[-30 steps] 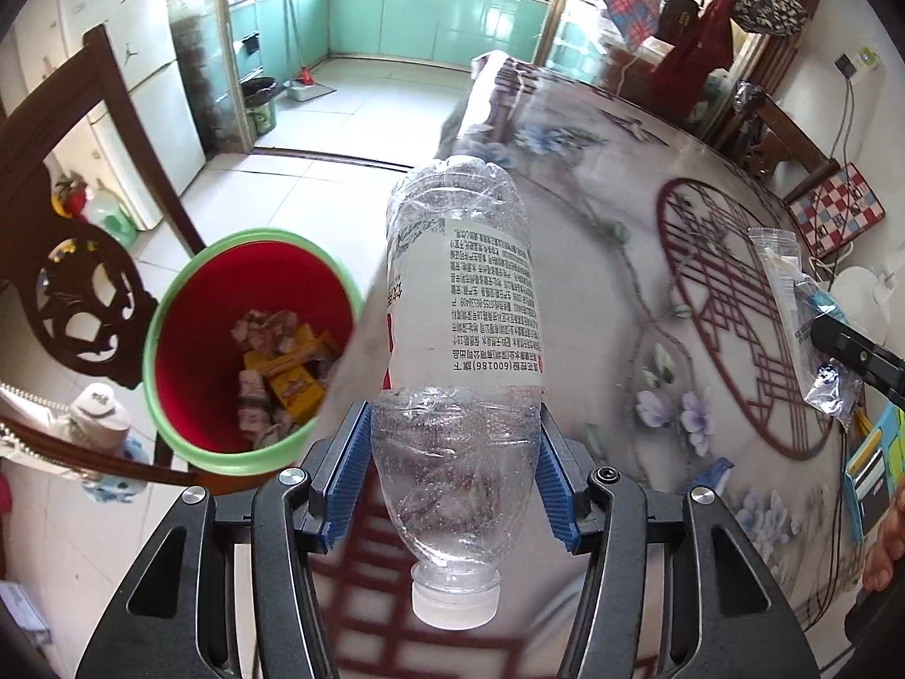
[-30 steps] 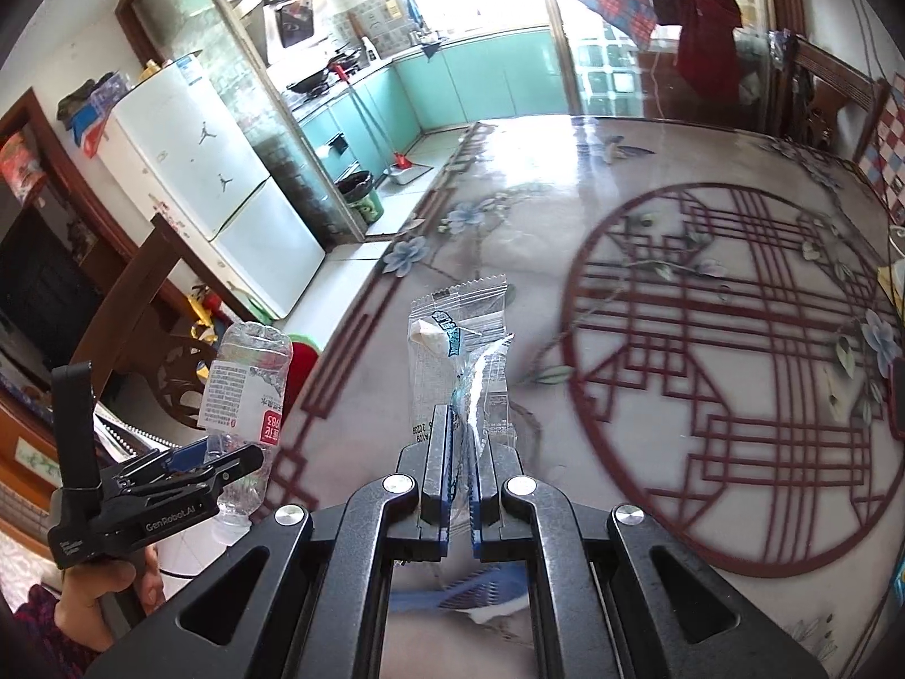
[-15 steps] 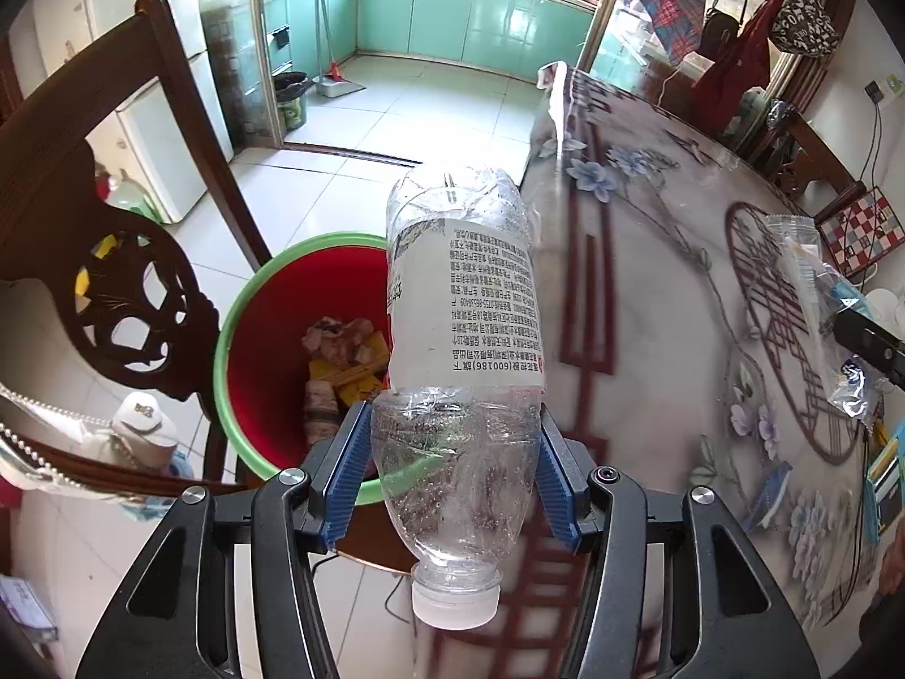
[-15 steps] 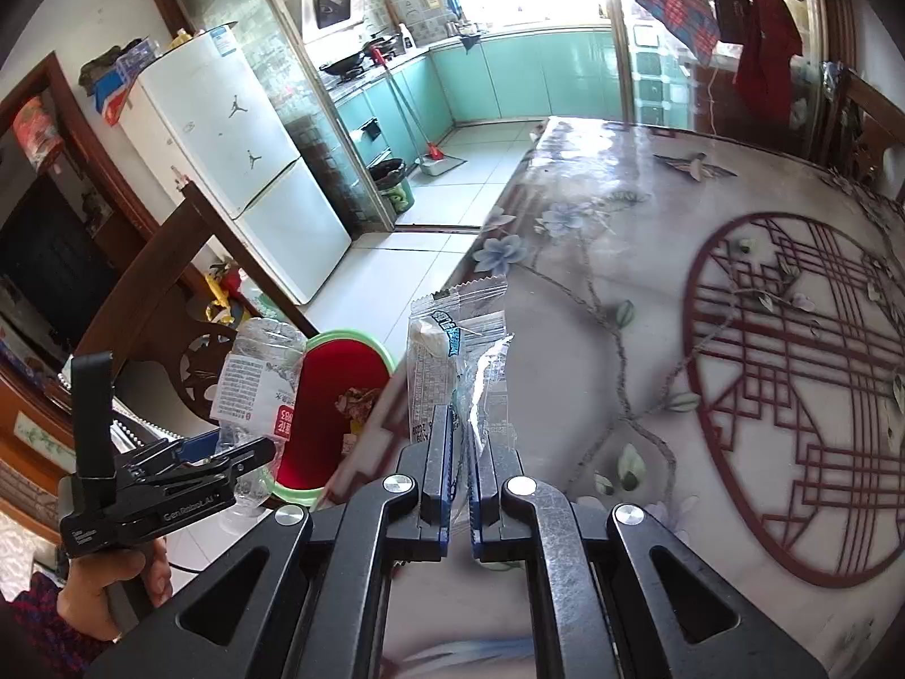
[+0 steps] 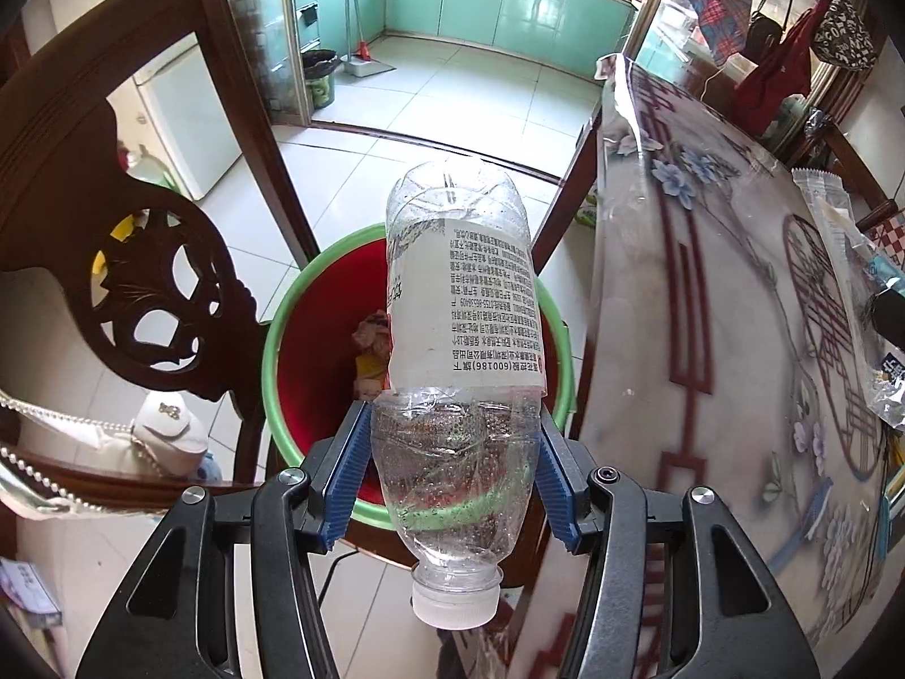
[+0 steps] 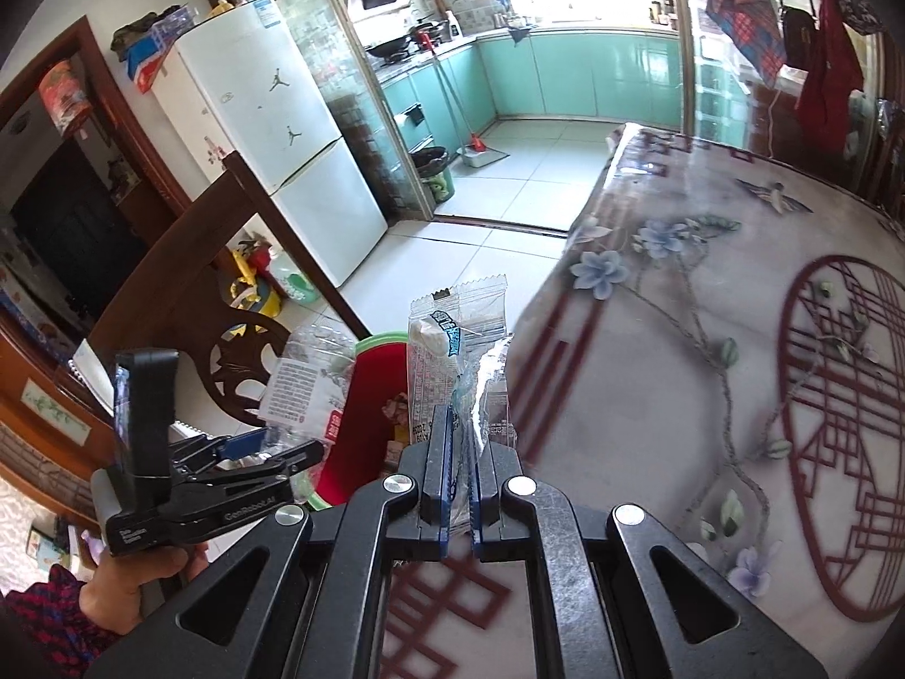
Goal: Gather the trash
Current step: 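Carry the bottle and wrapper over the red bin and open both tools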
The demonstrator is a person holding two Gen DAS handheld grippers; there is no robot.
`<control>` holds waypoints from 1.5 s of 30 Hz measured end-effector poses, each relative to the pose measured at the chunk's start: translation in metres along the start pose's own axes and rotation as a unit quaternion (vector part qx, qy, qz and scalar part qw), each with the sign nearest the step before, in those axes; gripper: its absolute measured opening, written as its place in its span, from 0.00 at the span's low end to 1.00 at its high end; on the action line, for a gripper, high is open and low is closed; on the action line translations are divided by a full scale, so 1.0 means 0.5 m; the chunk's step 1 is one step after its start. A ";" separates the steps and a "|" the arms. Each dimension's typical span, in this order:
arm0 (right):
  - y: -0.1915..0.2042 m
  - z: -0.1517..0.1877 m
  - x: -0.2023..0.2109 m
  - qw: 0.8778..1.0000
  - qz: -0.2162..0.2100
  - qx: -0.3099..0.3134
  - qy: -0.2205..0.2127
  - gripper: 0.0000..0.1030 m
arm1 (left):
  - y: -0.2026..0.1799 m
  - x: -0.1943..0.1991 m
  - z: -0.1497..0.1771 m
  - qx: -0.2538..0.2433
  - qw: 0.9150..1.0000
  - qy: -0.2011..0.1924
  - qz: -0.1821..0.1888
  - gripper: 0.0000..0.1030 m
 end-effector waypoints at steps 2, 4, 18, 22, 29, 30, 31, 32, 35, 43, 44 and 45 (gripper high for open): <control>0.017 0.000 -0.023 1.000 -0.005 0.002 0.008 0.03 | 0.008 -0.009 -0.001 0.003 1.000 0.005 0.000 0.51; 0.033 0.001 -0.045 1.000 -0.009 0.005 0.016 0.03 | 0.017 -0.020 -0.003 0.006 1.000 0.011 0.001 0.51; 0.088 0.022 -0.193 0.995 -0.011 0.044 0.088 0.03 | 0.074 -0.101 0.003 0.035 0.998 0.058 0.009 0.51; 0.090 0.035 -0.228 0.993 -0.012 0.042 0.110 0.03 | 0.086 -0.118 0.005 0.042 0.997 0.070 0.011 0.51; 0.106 0.029 -0.248 0.993 -0.007 0.049 0.109 0.03 | 0.096 -0.131 0.004 0.046 0.995 0.082 0.015 0.51; 0.109 0.028 -0.250 0.993 -0.007 0.051 0.109 0.03 | 0.097 -0.130 0.004 0.047 0.995 0.082 0.015 0.51; 0.111 0.028 -0.252 0.993 -0.007 0.051 0.110 0.04 | 0.099 -0.131 0.003 0.048 0.995 0.081 0.015 0.52; 0.112 0.029 -0.253 0.992 -0.007 0.051 0.111 0.05 | 0.099 -0.131 0.003 0.049 0.995 0.080 0.015 0.53; 0.115 0.033 -0.258 0.992 -0.007 0.049 0.118 0.07 | 0.101 -0.125 0.001 0.054 0.996 0.074 0.017 0.61; 0.116 0.029 -0.228 0.994 -0.011 0.048 0.100 0.21 | 0.103 -0.101 0.004 0.067 0.996 0.060 0.007 0.64; 0.115 0.028 -0.220 0.994 -0.010 0.051 0.096 0.22 | 0.104 -0.094 0.004 0.068 0.996 0.056 0.004 0.64; 0.112 0.028 -0.208 0.994 -0.007 0.056 0.090 0.23 | 0.103 -0.084 0.005 0.068 0.996 0.050 -0.001 0.64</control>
Point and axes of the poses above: each gripper's, at about its wrist camera, not at the fingertips, and x roughly against the way its jaws point, y to its left, z to its underside, the point moved 9 cm from there along -x, roughly the way its jaws point, and after that the axes turned 11 degrees about -x, right-handed, at the moved point
